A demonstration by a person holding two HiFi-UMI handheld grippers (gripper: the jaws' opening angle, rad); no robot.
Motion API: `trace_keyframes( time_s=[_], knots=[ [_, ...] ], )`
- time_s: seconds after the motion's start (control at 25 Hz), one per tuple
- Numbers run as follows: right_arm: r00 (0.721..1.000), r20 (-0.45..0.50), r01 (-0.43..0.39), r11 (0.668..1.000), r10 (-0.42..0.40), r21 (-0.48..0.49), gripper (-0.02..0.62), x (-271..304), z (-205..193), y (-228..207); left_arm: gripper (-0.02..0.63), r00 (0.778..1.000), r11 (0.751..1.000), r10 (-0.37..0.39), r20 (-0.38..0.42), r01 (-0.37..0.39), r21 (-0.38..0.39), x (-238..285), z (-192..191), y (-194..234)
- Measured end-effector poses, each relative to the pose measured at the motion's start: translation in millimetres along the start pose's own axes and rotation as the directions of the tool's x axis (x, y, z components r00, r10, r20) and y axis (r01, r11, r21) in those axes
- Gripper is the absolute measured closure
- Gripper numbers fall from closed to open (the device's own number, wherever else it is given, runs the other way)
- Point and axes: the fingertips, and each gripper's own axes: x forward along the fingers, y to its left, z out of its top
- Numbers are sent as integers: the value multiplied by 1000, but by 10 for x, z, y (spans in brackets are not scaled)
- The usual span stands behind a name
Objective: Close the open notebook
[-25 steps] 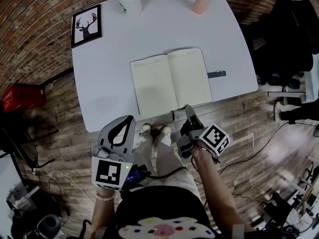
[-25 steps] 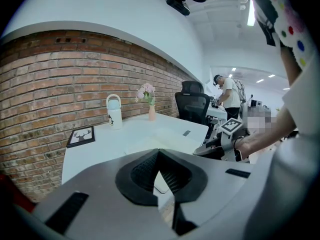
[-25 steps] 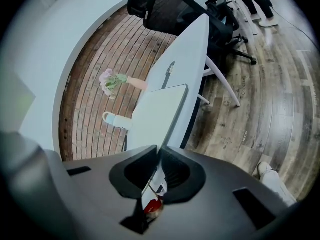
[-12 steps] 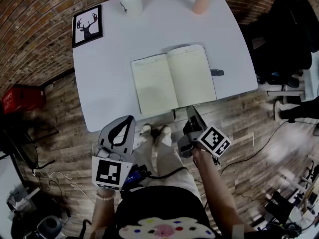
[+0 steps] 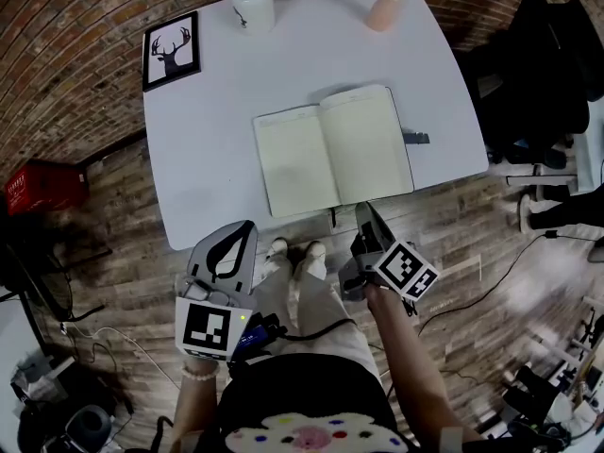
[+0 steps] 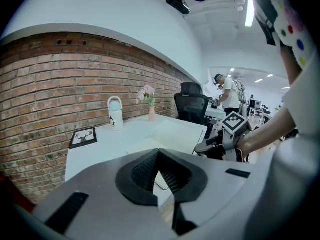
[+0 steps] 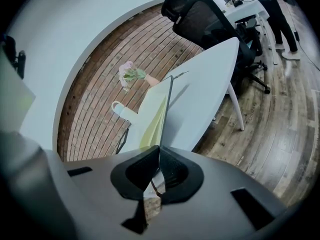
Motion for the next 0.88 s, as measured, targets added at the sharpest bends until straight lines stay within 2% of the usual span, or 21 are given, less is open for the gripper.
trace_keyframes(
  time_s=[0.24,0.56,0.88],
  knots=[
    [1000,-6,19,996,-19,-82,560,-22,-9,79,592,1000,1000,1,7,-1,7,-44,2,27],
    [999,-31,36,976,-44,-216,560,-40,-87,164,592,1000,1000,-3,7,2,9,-86,5,61],
    [995,-32,71,919,-90,-388,560,-40,-135,215,591,1000,1000,-5,8,5,10,-123,-22,98]
  ],
)
